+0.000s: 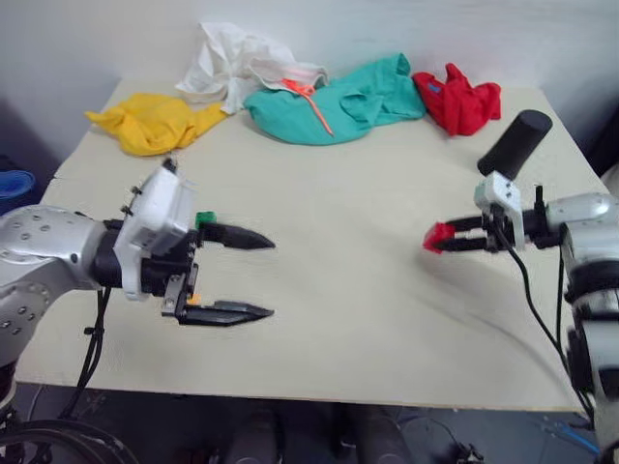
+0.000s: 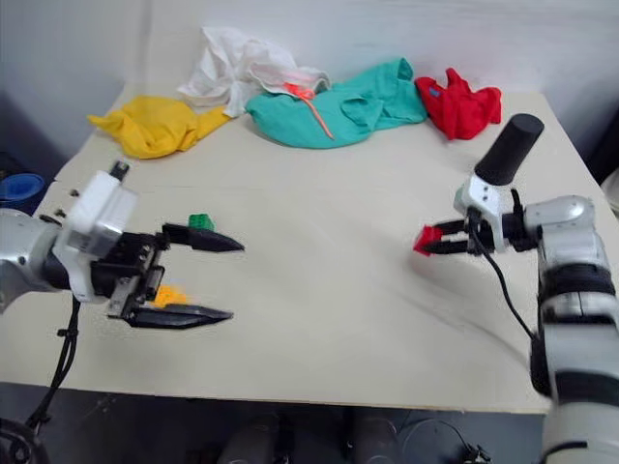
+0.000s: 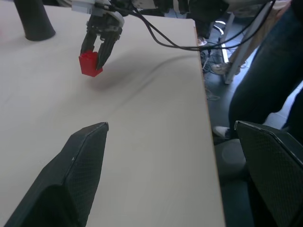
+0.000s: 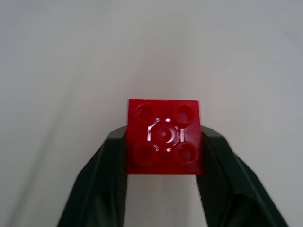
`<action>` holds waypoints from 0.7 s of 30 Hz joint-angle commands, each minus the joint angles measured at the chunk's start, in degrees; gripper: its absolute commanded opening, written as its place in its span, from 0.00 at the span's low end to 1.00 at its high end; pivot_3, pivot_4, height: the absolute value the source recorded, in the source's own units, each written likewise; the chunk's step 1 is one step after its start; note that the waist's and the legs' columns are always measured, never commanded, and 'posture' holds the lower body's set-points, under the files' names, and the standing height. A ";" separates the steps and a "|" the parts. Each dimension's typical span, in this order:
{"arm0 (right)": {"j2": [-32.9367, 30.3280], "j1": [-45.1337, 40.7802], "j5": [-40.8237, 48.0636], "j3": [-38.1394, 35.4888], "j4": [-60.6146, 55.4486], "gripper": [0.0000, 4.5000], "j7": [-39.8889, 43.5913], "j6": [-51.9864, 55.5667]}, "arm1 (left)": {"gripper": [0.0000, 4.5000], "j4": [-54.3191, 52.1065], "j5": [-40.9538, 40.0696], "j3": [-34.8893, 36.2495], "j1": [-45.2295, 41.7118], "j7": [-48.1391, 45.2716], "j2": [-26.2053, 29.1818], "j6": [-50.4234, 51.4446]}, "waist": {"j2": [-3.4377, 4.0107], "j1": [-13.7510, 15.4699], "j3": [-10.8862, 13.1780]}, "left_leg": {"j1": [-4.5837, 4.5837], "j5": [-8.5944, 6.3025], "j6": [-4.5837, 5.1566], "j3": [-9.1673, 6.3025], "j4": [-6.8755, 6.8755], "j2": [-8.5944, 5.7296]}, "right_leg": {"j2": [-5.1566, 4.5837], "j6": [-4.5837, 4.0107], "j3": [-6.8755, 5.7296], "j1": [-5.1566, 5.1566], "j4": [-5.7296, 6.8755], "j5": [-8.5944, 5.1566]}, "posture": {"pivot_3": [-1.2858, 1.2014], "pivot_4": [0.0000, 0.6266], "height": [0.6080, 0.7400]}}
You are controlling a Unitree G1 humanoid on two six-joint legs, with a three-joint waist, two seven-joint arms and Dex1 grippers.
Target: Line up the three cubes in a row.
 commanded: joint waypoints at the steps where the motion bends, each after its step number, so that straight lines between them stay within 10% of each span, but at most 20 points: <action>1: -1.44 10.67 5.84 -0.55 -24.66 0.33 -0.57 6.74 | 1.00 -2.05 3.96 -1.82 1.05 -3.04 0.37 -3.73 | 0.01 0.25 0.01 | -0.01 -0.01 -0.02 -0.02 0.04 0.00 | 0.03 0.00 -0.01 0.01 0.00 0.00 | 0.52 0.24 1.00; 21: -0.94 21.70 1.14 2.51 -36.29 0.33 -12.76 4.10 | 1.00 0.49 11.11 -7.48 -0.24 -7.49 -3.59 -9.04 | -0.03 -0.11 0.08 | 0.09 -0.10 0.11 0.11 0.52 -0.03 | 0.00 -0.01 0.15 0.08 0.09 -0.01 | 0.52 0.24 1.00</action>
